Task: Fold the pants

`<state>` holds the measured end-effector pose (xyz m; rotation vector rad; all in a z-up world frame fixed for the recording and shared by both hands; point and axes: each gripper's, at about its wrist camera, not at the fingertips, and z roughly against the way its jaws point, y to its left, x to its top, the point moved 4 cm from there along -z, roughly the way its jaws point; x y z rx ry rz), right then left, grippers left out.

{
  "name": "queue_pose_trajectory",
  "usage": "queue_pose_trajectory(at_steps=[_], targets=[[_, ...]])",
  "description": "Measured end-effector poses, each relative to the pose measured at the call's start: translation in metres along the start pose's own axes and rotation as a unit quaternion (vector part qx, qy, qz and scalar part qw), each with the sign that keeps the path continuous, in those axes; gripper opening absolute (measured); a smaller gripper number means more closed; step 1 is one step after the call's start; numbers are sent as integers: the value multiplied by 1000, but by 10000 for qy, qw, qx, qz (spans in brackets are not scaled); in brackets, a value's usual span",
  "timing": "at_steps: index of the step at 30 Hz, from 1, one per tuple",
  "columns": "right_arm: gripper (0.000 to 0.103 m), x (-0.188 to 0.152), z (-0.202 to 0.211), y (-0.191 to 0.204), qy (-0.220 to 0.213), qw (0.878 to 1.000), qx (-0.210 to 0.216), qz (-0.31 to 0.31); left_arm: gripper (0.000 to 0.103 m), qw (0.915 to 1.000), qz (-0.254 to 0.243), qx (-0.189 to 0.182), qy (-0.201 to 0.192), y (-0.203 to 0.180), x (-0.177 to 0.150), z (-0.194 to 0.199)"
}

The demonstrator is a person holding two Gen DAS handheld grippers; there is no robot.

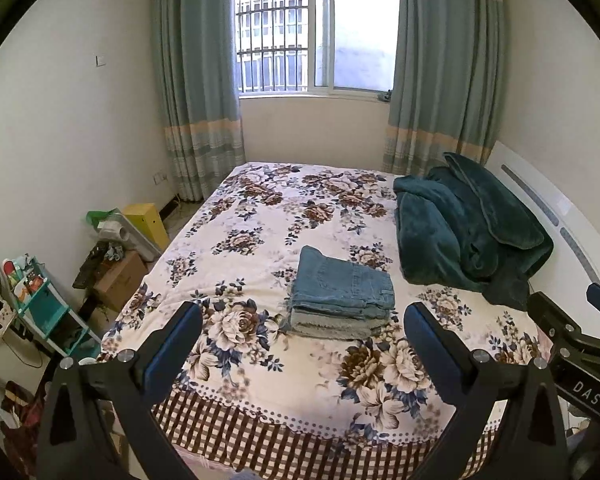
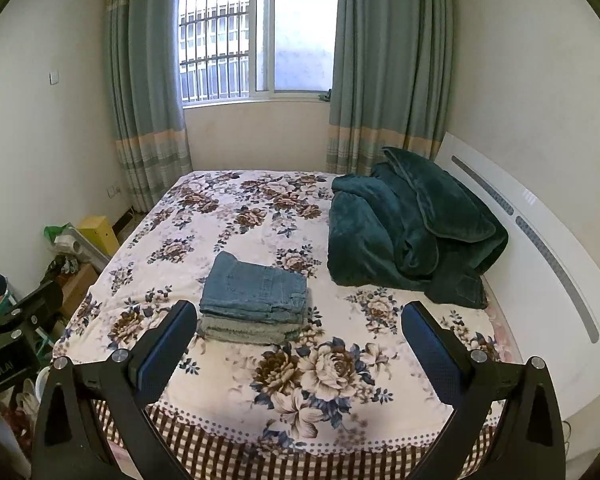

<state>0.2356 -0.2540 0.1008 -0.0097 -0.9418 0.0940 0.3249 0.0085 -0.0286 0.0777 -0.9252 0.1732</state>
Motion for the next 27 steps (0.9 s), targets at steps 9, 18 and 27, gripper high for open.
queue_pose_trajectory(at_steps=[9, 18, 27], targets=[[103, 9, 2, 1, -8, 10000, 90, 14, 103, 10000, 72, 15, -25, 2, 3, 2], [103, 12, -2, 6, 38, 9998, 191, 12, 103, 10000, 87, 37, -10, 3, 3, 4], [103, 7, -4, 7, 68, 9997, 233, -53, 103, 9999, 123, 49, 13, 3, 1, 7]])
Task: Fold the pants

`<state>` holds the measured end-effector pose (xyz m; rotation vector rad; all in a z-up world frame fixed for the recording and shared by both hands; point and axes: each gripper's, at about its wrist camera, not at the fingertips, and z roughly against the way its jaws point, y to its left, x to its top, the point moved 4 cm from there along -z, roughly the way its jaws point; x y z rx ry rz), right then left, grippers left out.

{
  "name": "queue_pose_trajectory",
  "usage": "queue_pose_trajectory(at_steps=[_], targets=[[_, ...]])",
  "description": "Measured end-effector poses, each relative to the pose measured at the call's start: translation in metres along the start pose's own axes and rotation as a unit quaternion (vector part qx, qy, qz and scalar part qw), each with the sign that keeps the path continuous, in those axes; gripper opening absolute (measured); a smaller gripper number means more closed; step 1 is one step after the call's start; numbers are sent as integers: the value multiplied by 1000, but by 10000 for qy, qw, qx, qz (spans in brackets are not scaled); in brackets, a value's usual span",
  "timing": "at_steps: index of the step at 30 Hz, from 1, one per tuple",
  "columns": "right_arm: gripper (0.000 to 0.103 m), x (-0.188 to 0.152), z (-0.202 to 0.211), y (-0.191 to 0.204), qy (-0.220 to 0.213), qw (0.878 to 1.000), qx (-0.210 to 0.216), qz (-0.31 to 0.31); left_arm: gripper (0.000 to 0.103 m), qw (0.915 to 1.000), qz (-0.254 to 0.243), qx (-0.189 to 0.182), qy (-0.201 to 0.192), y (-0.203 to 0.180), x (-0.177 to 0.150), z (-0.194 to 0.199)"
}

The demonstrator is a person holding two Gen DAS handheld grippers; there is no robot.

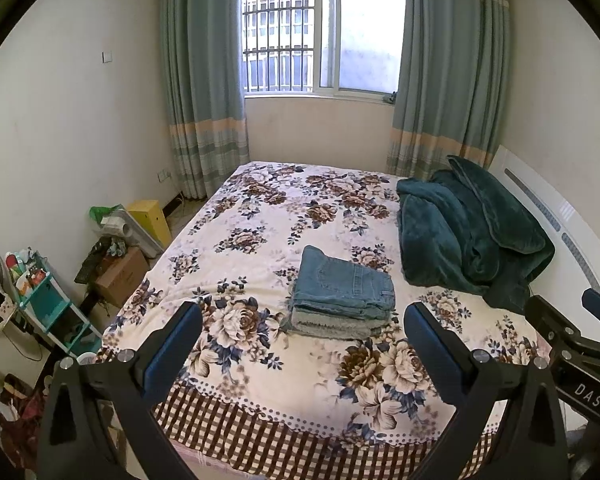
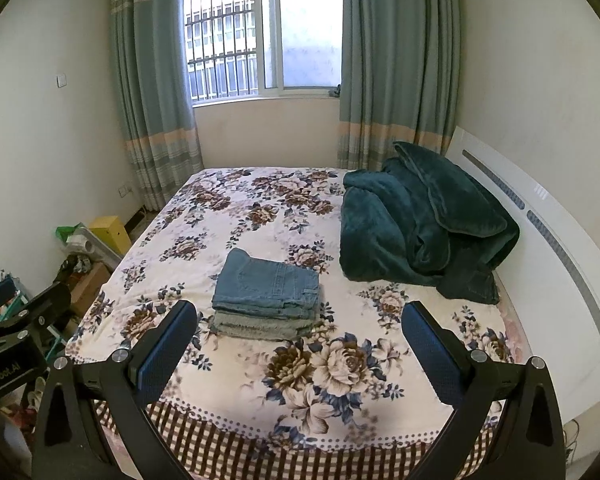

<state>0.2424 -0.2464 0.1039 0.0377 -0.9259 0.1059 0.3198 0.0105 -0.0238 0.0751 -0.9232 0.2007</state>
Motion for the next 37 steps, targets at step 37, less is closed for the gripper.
queue_pose_trajectory(at_steps=[37], targets=[[103, -15, 3, 2, 19, 10000, 2, -31, 103, 10000, 91, -5, 23, -3, -14, 6]])
